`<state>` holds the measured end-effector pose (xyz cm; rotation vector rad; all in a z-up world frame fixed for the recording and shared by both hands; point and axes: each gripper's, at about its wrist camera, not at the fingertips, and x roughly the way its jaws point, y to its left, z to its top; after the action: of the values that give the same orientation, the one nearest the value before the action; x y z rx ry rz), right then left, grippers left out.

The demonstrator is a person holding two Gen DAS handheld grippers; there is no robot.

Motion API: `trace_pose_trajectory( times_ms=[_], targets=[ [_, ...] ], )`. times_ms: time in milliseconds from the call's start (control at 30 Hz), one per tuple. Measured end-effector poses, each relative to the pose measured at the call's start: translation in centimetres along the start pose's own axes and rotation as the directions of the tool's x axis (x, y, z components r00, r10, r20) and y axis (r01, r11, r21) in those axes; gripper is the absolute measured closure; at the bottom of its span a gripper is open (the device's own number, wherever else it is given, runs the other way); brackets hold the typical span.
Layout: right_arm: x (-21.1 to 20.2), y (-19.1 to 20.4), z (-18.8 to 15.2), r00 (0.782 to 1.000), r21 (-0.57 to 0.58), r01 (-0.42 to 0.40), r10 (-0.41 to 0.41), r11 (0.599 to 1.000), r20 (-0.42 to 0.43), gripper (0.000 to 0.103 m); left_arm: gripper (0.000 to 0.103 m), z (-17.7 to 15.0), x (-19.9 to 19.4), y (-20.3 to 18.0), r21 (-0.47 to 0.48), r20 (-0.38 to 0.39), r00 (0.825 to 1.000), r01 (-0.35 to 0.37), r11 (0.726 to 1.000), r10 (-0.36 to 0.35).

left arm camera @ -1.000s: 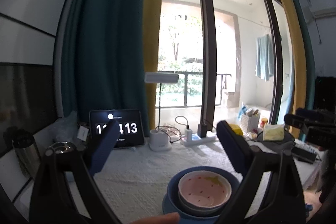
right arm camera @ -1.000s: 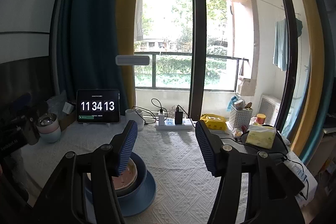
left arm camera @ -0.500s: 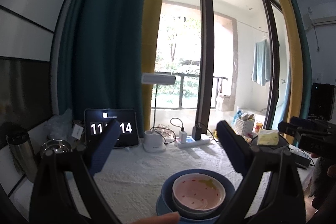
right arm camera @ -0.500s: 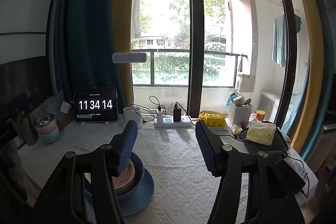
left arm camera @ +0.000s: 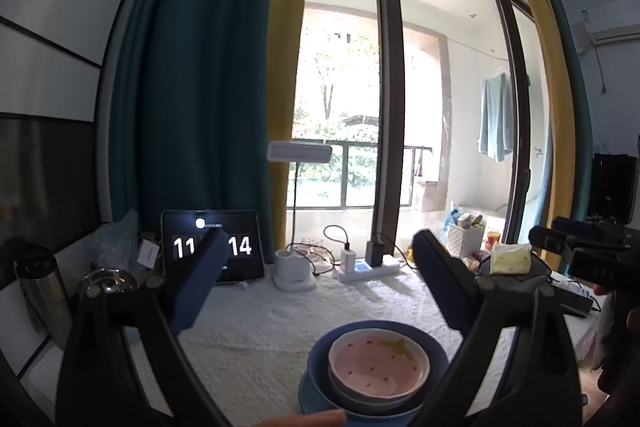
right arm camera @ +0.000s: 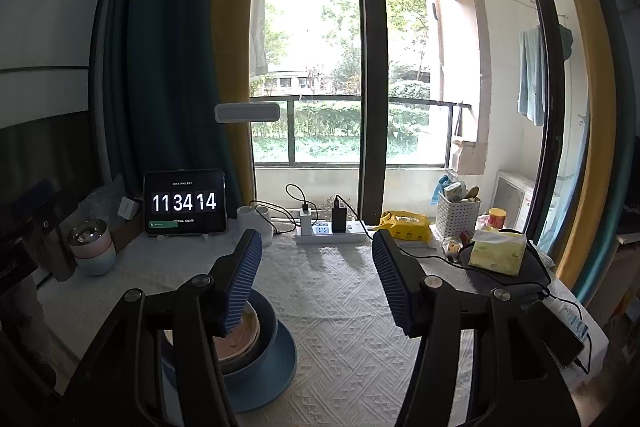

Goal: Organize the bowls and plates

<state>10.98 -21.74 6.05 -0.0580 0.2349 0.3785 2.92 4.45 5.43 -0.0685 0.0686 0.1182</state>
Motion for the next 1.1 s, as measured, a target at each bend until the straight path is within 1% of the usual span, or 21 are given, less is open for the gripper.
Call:
trace_pose_trajectory(
  times_ms=[433, 1100],
  targets=[
    [0.33, -0.18, -0.16, 1.0, 0.004, -0.01, 0.011, 1.0, -0.015, 0.042, 0.009, 0.01, 0.13, 0.09, -0.011, -0.011, 1.0, 0.004, 1.0, -0.004],
    [0.31, -0.22, -0.27, 1.0, 0.002, -0.009, 0.009, 1.0, -0.013, 0.042, 0.009, -0.27, -0.17, -0.25, -0.011, -0.018, 1.0, 0.017, 1.0, -0.017]
  ],
)
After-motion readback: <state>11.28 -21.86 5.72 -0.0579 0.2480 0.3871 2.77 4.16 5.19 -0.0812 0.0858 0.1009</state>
